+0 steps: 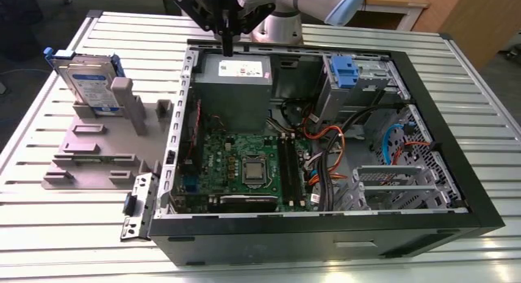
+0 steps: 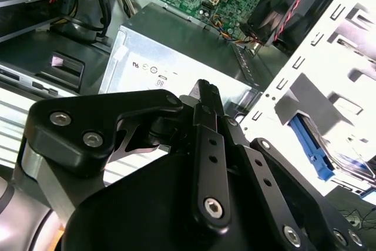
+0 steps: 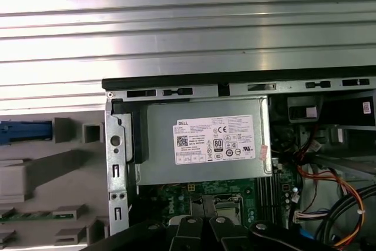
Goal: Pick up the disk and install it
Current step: 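Reach for the disk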
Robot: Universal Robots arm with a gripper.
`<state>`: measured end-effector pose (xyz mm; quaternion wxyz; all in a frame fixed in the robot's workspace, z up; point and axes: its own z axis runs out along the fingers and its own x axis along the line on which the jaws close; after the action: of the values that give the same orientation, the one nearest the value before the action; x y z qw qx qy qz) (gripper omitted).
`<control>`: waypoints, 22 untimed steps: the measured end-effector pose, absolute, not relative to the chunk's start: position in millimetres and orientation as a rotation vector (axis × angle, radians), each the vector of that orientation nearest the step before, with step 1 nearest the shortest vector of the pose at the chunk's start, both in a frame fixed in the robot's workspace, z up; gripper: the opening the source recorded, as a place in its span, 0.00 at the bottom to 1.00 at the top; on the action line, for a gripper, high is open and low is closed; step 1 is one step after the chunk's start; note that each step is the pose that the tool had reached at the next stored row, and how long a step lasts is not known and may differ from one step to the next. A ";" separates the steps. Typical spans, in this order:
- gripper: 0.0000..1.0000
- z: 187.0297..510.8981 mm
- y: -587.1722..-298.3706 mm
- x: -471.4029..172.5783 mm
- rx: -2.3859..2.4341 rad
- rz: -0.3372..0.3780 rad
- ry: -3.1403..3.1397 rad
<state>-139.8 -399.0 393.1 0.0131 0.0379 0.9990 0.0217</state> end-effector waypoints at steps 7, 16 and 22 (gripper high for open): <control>0.11 393.0 -398.9 -141.5 0.118 0.068 3.113; 0.11 393.0 -398.9 -145.2 0.118 0.068 3.112; 0.11 393.0 -398.9 -148.1 0.118 0.068 3.112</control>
<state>-148.1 -398.9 393.0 0.0131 0.0379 0.9990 0.0217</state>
